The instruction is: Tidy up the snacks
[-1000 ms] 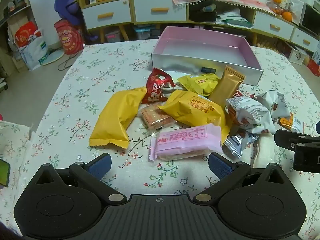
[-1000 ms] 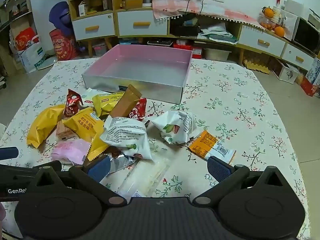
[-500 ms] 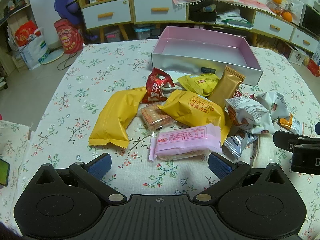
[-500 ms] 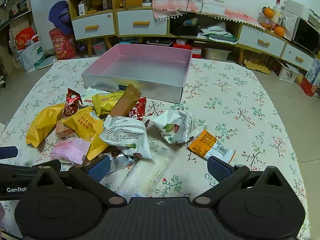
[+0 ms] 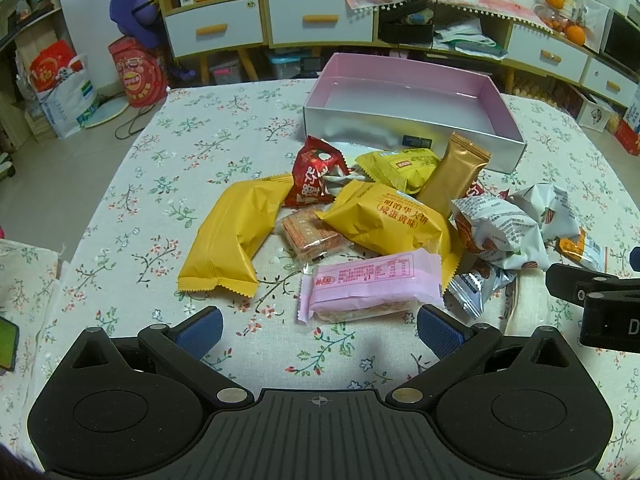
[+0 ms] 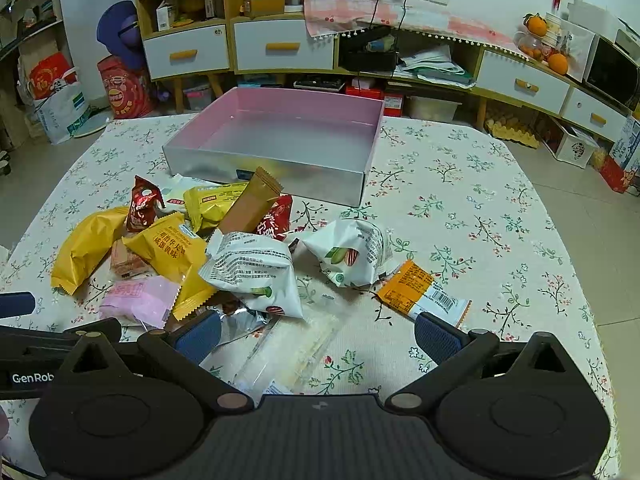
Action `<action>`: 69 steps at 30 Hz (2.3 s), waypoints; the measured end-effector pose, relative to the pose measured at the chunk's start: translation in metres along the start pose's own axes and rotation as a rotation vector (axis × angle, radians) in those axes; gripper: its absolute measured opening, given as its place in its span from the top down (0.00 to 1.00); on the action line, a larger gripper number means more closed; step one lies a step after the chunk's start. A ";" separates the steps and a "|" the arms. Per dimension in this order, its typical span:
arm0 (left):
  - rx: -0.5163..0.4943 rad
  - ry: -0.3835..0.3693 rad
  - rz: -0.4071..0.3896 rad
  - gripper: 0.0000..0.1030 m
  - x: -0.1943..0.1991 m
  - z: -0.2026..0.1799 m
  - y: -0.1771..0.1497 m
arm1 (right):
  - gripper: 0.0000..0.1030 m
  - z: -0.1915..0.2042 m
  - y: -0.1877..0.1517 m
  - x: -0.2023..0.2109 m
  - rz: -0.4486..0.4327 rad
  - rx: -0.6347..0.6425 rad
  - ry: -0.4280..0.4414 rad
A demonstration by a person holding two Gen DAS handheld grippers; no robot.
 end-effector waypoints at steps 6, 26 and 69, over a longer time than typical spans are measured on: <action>0.002 -0.001 0.000 0.00 -0.001 0.000 0.000 | 0.26 0.002 0.001 0.000 0.002 0.005 -0.002; 0.005 -0.002 -0.001 0.00 0.003 0.000 0.001 | 0.26 0.003 0.002 0.001 0.000 0.006 -0.002; -0.064 -0.099 0.018 0.00 -0.016 0.035 0.041 | 0.26 0.026 0.018 -0.006 0.115 0.095 0.144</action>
Point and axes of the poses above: each gripper's, at about its wrist camera, not at the fingertips, and x roughly against the way its jaws point, z to its left, y to its top, the point moved 7 cm from there along -x, roughly the way its jaws point, and after that the axes turned 11 degrees about y, right-handed, at the moved point
